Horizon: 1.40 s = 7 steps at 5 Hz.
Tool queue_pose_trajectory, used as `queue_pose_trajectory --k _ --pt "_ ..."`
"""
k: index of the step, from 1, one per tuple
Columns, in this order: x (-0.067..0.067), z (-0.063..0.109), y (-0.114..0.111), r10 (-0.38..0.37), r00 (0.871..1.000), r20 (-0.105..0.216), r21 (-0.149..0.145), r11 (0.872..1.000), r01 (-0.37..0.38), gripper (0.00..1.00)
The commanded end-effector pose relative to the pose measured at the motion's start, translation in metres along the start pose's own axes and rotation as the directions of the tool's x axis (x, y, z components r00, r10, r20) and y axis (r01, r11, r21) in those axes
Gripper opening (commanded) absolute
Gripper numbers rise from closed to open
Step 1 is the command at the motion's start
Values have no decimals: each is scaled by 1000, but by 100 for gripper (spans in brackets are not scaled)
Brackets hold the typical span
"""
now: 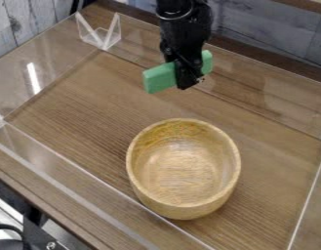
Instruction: Move green object from inside the wooden bowl to the table next to it
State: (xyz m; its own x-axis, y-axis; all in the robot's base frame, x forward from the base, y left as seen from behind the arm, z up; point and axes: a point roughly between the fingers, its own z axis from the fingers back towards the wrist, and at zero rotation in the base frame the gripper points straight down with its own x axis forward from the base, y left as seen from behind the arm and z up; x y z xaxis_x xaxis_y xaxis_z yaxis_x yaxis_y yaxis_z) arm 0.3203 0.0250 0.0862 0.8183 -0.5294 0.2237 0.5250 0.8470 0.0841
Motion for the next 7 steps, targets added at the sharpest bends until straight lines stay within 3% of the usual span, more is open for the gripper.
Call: queue_pose_trajectory --k 1,2,3,5,6,7 --pt "1 9 24 -34 999 27 29 999 33 0" --pt "-8 7 46 6 1000 16 42 999 -6 0" --pt "-6 -1 53 11 1000 11 33 999 -11 0" --pt "-5 -31 64 111 994 -15 39 993 -110 0" --pt "-9 -33 75 156 988 -17 43 987 -155 100" --pt "-13 -37 87 199 980 -22 48 979 -198 0"
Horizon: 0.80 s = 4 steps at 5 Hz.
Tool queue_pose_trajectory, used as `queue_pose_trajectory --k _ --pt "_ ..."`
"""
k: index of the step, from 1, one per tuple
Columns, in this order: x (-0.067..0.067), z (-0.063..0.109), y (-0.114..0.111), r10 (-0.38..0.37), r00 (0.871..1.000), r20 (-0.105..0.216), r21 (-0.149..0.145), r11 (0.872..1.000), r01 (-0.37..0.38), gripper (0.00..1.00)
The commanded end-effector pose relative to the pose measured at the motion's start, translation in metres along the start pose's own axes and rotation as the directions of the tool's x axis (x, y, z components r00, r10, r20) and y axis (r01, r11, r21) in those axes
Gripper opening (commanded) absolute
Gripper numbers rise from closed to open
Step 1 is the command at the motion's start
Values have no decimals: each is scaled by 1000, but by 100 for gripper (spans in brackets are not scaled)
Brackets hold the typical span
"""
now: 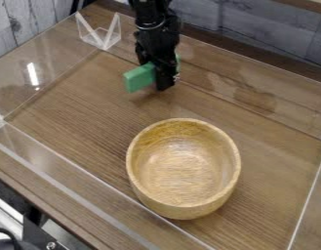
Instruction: Move green object from inside the wooden bowl to the table next to it
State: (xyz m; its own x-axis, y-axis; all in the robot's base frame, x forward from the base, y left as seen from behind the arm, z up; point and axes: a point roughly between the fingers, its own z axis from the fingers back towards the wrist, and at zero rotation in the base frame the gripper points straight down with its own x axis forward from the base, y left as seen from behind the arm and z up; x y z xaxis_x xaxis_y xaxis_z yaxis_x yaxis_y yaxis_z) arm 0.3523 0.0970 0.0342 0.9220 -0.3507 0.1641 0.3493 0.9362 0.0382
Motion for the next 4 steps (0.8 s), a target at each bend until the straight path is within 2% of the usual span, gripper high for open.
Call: queue_pose_trajectory --k 1,2,3,4 --pt "9 21 22 41 998 57 51 998 -44 0" --pt "13 14 16 67 996 53 50 996 -69 0" --pt "14 10 10 94 994 48 46 994 -97 100" --pt "19 17 13 157 986 51 43 986 -159 100"
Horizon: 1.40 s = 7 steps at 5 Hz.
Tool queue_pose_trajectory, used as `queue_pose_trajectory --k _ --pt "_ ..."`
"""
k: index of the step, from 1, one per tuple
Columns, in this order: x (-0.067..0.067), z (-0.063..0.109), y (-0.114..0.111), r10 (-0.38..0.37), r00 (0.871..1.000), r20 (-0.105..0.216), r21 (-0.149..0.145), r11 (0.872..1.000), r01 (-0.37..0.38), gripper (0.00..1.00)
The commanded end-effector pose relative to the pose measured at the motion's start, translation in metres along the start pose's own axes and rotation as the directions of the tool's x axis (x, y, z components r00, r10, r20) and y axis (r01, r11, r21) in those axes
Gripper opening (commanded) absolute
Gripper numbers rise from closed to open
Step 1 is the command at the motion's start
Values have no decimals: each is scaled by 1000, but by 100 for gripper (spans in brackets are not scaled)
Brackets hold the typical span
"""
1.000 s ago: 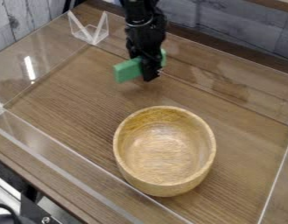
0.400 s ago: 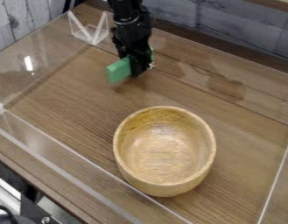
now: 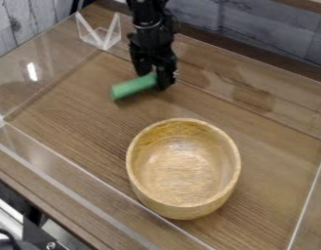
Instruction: Move green object from inside the wooden bowl to the table next to it
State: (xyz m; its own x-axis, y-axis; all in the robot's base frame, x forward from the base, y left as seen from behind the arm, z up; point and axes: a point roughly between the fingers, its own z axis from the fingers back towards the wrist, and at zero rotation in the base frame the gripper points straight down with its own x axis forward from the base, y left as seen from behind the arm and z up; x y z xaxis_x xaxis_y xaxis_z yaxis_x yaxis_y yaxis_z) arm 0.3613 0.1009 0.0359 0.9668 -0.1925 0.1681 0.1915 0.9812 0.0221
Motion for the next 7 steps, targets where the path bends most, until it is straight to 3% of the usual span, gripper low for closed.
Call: queue_pose_trajectory --k 1,3,5,6,7 --pt "18 27 8 44 997 55 42 998 -47 100" --pt "10 43 25 130 990 61 65 989 -134 100" --pt "22 48 21 110 993 47 73 991 -113 100" --pt "17 48 25 16 999 35 61 998 -18 100" --pt "13 51 29 -77 997 29 49 996 75 100"
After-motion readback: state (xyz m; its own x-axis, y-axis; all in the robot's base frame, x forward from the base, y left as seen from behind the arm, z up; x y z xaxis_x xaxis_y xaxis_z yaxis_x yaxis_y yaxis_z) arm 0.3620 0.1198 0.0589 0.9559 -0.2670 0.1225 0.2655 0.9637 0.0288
